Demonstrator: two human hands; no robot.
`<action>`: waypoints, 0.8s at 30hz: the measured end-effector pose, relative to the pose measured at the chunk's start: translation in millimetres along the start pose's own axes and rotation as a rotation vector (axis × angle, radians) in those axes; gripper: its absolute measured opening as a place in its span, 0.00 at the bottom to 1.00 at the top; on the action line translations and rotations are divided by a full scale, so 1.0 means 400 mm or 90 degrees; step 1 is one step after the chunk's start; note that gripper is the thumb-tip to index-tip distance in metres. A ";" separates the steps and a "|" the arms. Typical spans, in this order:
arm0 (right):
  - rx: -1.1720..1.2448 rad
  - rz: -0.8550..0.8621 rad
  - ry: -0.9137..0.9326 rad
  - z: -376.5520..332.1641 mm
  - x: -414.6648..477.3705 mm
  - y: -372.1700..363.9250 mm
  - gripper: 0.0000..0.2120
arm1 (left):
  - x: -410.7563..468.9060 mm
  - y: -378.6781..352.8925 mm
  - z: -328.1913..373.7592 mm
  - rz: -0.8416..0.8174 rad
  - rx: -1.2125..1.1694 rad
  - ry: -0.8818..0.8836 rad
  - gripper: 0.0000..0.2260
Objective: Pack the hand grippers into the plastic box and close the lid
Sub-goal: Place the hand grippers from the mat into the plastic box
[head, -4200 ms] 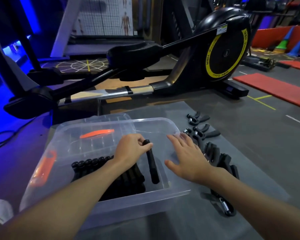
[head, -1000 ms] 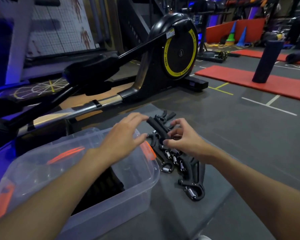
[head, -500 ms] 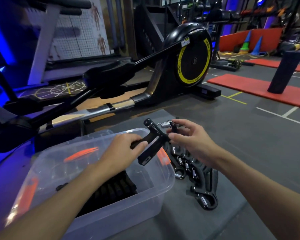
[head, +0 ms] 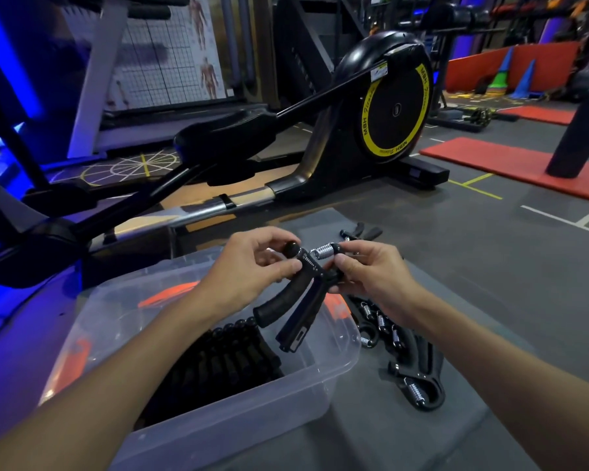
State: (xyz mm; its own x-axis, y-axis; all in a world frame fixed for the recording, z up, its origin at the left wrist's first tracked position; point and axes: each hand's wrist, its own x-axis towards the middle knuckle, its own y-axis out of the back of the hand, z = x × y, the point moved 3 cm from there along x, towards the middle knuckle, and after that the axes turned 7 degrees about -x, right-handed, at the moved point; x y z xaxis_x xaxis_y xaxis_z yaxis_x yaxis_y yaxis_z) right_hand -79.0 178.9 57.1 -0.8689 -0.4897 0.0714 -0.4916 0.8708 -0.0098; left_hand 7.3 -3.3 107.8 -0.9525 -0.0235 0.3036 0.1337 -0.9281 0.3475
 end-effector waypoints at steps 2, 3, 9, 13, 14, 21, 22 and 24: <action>-0.003 0.004 -0.010 0.015 -0.001 -0.011 0.08 | -0.001 0.002 -0.008 0.005 -0.012 0.005 0.11; -0.022 0.008 -0.011 0.023 -0.001 -0.016 0.09 | 0.000 0.002 -0.013 0.018 -0.017 0.006 0.10; -0.360 0.022 -0.006 0.097 -0.002 -0.038 0.22 | 0.013 0.001 -0.082 0.132 -0.001 0.033 0.08; -0.512 -0.043 0.013 0.156 -0.009 -0.059 0.30 | 0.028 -0.003 -0.168 0.167 0.053 0.078 0.08; -0.493 -0.034 0.007 0.161 -0.008 -0.055 0.30 | 0.031 -0.008 -0.190 0.169 0.065 0.092 0.08; -0.388 -0.035 -0.009 0.178 -0.006 -0.047 0.29 | 0.052 -0.044 -0.337 0.114 0.171 0.170 0.10; -0.388 -0.038 -0.009 0.180 -0.006 -0.046 0.29 | 0.055 -0.046 -0.352 0.102 0.192 0.179 0.10; -0.397 -0.042 -0.013 0.180 -0.005 -0.045 0.29 | 0.059 -0.046 -0.383 0.086 0.234 0.193 0.11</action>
State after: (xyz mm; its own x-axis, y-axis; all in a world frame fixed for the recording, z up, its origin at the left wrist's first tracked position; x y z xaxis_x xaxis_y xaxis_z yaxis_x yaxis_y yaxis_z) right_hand -72.8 161.1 -14.8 -0.8416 -0.5391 0.0327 -0.4241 0.6970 0.5782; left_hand -59.4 -43.9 -27.5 -0.9495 -0.2921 0.1146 0.2970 -0.7186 0.6289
